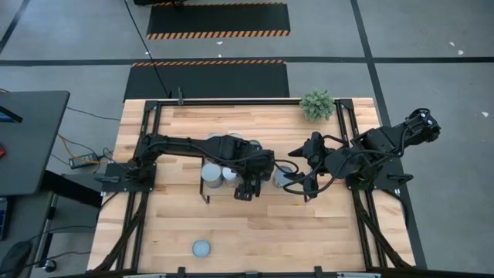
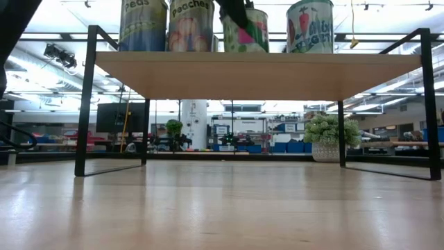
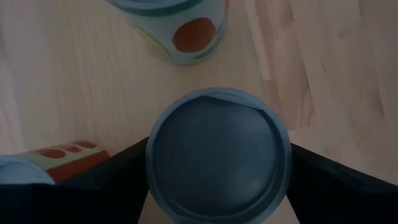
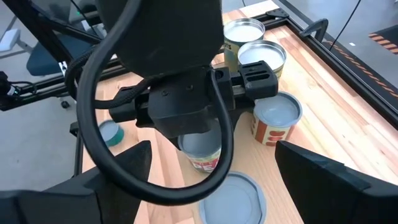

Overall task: Pick and place cans onto a shelf
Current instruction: Put the canned green peas on the shelf

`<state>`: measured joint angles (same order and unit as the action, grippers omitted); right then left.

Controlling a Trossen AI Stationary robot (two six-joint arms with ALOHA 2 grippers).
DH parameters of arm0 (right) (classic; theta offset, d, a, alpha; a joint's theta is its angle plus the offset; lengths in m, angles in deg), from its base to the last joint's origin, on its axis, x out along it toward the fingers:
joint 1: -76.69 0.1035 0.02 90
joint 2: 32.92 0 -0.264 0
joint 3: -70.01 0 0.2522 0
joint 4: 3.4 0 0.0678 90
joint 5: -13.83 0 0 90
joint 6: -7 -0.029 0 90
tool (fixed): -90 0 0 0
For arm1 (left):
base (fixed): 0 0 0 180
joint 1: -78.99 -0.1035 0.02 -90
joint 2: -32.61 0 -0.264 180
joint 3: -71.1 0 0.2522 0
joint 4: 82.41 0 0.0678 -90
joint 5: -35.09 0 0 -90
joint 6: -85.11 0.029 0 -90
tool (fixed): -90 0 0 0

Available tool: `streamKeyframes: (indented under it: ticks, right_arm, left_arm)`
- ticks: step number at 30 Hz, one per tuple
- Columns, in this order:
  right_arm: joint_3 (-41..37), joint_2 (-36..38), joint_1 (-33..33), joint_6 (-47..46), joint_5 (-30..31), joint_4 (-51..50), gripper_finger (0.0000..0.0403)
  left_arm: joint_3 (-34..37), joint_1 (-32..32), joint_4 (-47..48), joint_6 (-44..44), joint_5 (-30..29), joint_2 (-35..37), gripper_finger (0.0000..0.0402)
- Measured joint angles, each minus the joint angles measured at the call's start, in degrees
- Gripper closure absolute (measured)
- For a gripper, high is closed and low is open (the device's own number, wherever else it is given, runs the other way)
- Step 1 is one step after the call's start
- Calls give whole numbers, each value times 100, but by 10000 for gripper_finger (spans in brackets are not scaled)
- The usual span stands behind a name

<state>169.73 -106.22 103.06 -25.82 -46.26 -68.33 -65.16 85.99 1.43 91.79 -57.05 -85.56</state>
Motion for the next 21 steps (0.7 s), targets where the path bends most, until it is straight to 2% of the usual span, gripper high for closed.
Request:
streamKeyframes:
  ticks: [5,7,13,21]
  right_arm:
    - [0,0,0,-20,2,5,53]
    - [0,0,0,-20,2,7,53]
    - [0,0,0,7,2,7,53]
    - [0,16,5,66,2,4,53]
  left_arm:
    - [0,-24,-20,5,-13,0,19]
    - [0,-45,-27,8,-13,0,8]
    - [-122,-41,26,18,-337,0,14]
    - [-1024,34,169,152,-595,9,12]
